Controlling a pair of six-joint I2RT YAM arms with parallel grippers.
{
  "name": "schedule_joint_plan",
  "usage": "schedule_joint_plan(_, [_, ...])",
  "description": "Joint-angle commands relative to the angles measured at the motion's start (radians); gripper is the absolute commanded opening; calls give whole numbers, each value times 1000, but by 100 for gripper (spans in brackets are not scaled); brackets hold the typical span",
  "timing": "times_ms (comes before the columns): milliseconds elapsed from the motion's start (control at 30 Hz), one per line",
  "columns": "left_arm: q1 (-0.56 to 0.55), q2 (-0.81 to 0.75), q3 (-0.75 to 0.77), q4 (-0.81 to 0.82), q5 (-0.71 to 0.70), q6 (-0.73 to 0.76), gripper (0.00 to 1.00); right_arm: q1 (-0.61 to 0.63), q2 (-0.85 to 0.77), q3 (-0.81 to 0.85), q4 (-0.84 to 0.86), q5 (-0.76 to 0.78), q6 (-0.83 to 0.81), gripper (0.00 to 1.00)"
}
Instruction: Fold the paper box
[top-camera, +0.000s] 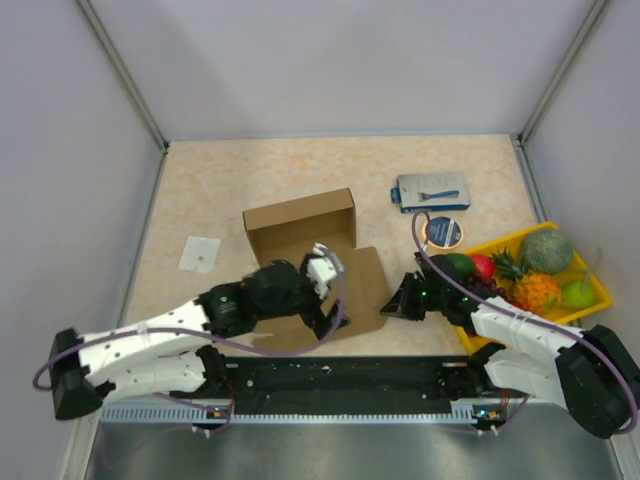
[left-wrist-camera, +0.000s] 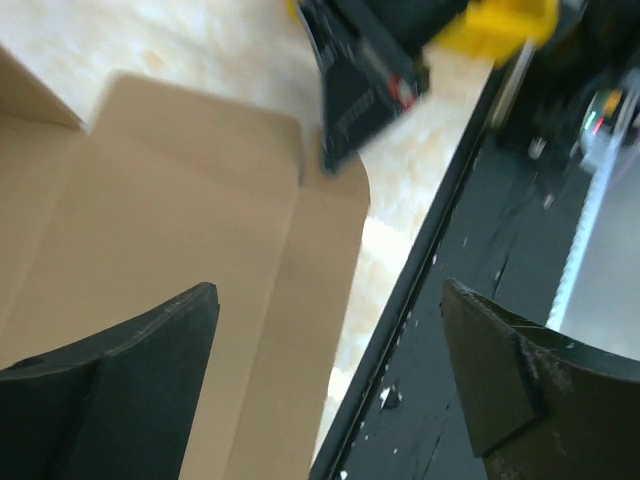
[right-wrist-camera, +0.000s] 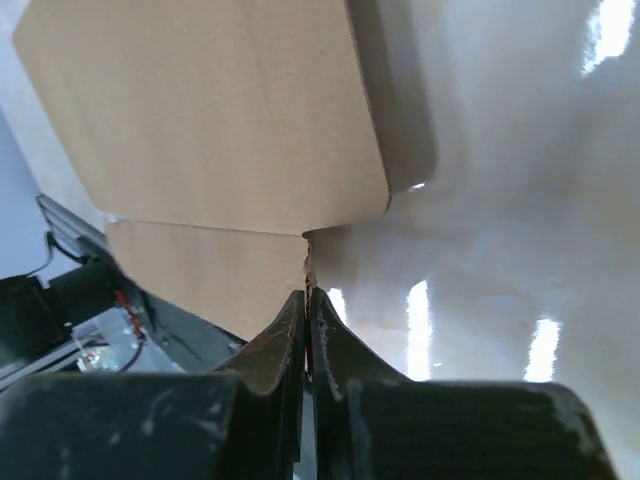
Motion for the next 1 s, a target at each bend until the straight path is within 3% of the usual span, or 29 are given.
schedule_joint_plan(0, [-246, 208, 70, -43, -320, 146, 98, -12, -67, 162, -134, -18, 18, 0])
schedule_joint_plan(100, [-332, 327, 141, -111, -427, 152, 98, -63, -76, 203, -181, -84, 9, 0])
schedule_joint_plan(267, [-383, 443, 196, -123, -613, 209, 95, -88, -74, 254, -220, -156, -25, 0])
schedule_joint_plan(400, [-397, 540, 268, -212, -830, 187, 79, -92, -91, 265, -234, -196, -25, 0])
schedule_joint_plan(500, [-397, 626, 330, -266, -895, 170, 51, -103, -108, 298, -264, -210, -36, 0])
schedule_joint_plan(700, [-397, 674, 384, -303, -944, 195, 37, -161, -116, 378, -312, -256, -62, 0])
schedule_joint_plan(767, [-397, 669, 402, -303, -957, 221, 44, -170, -93, 395, -312, -295, -68, 0])
schedule_joint_plan(800, [-397, 664, 401, -298, -947, 235, 71, -172, -85, 401, -312, -305, -67, 0])
schedule_joint_plan(833, [-397, 651, 396, -283, -952, 245, 78, -172, -82, 404, -313, -311, -67, 0])
schedule_joint_plan(967, [-396, 628, 373, -255, -947, 294, 88, -203, -70, 415, -309, -380, -54, 0])
